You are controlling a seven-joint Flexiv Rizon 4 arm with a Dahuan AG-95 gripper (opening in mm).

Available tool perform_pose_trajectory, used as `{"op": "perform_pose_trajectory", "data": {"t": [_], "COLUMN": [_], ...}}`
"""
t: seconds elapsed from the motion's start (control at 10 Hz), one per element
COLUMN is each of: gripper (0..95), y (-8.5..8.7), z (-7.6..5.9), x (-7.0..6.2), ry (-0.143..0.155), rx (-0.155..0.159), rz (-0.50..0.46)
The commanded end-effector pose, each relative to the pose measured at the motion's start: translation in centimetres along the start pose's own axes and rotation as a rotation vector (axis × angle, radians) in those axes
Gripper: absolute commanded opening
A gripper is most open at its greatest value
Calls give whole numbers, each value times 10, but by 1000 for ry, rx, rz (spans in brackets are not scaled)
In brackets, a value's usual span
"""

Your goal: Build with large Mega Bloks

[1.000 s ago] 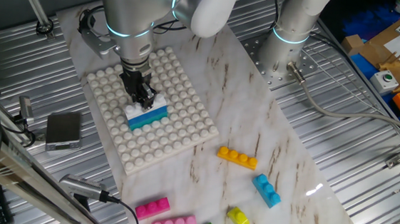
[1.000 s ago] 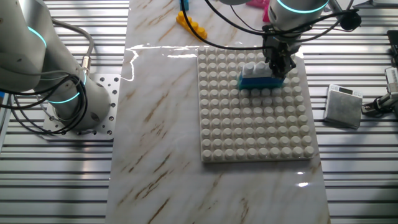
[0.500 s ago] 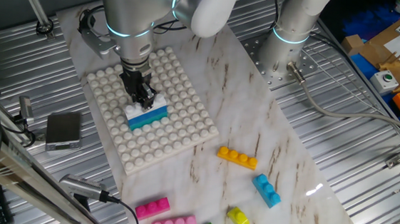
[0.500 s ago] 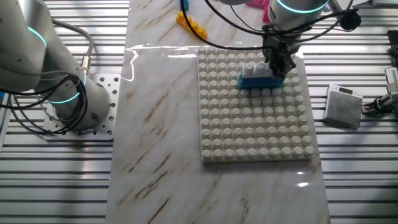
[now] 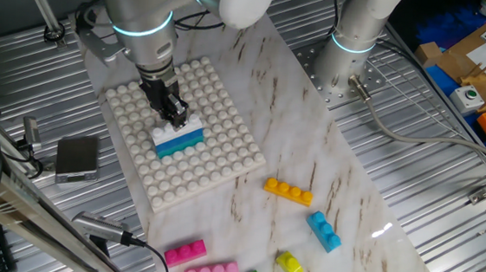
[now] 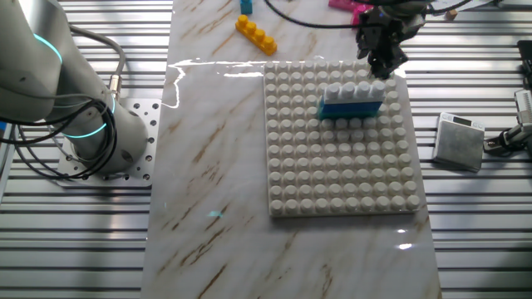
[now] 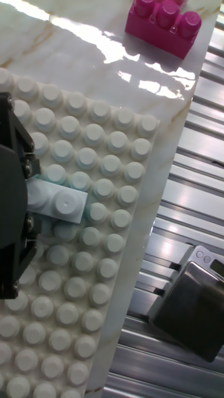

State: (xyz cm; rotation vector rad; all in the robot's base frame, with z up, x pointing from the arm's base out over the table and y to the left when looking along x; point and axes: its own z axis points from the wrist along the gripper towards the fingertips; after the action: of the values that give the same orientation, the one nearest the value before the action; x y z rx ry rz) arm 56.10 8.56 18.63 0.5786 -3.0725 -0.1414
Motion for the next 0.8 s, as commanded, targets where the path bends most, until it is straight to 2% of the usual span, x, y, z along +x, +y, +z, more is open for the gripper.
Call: {"op": "perform_pose_trajectory", "data": {"t": [0.1,0.3,0.4,0.8], "gripper": [190,190,0,0], "y": [1,2,2,-1], "z": [-1,0,1,12], "x": [1,-1,-3,-10], "ry": [-2,-4,-4,-9], "rx": [2,0,1,15], "rz": [3,1,-3,-22]}}
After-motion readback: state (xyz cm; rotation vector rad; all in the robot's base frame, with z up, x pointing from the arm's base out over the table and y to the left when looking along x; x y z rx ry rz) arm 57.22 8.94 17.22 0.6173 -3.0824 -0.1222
